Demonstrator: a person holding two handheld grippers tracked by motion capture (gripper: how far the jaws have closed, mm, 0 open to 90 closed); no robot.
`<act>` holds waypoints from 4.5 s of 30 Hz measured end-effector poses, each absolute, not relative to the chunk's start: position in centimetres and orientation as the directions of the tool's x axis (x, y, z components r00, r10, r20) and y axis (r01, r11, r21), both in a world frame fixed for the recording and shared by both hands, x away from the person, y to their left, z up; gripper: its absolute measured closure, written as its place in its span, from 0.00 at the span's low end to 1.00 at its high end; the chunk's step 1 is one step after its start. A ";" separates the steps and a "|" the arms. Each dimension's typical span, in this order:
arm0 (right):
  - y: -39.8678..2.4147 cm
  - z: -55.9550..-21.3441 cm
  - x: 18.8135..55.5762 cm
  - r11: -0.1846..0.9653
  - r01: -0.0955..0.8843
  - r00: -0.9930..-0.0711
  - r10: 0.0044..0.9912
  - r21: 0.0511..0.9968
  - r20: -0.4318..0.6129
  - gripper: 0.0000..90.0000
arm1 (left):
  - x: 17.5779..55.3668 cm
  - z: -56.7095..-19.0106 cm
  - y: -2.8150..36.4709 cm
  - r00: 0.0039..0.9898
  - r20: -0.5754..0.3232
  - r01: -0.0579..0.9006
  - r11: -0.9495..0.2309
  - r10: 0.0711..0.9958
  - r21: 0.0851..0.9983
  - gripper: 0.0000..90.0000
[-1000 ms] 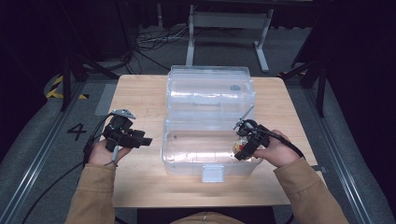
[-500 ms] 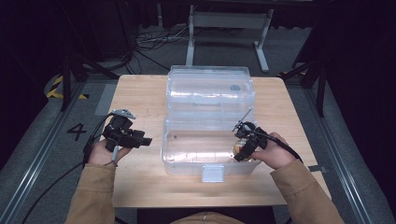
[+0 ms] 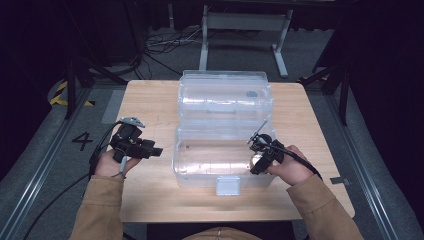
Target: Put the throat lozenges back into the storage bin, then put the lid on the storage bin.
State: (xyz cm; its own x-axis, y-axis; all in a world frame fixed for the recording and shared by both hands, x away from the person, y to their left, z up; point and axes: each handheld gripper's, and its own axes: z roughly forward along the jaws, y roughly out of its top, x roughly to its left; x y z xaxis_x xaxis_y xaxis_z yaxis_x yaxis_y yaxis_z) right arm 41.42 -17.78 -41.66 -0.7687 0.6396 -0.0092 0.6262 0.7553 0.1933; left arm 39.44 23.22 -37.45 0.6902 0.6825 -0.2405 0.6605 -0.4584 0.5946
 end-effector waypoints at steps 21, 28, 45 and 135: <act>-17.9 -41.7 41.5 0.762 0.621 -0.775 0.632 0.183 -0.006 0.22 | 39.5 -37.6 23.3 0.688 -0.247 0.665 -0.456 0.683 0.591 0.56; -17.9 -41.7 41.3 0.768 0.613 -0.781 0.625 0.184 -0.006 0.22 | 39.5 -37.6 23.3 0.689 -0.244 0.663 -0.458 0.683 0.592 0.56; -17.9 -41.7 41.3 0.768 0.614 -0.780 0.626 0.184 -0.010 0.18 | 39.6 -37.6 23.3 0.690 -0.244 0.663 -0.461 0.681 0.590 0.56; -20.8 -28.8 44.3 0.576 0.455 -0.827 0.556 0.679 0.083 0.39 | 36.5 -38.7 13.1 0.888 -0.234 0.456 -0.702 0.395 0.546 0.63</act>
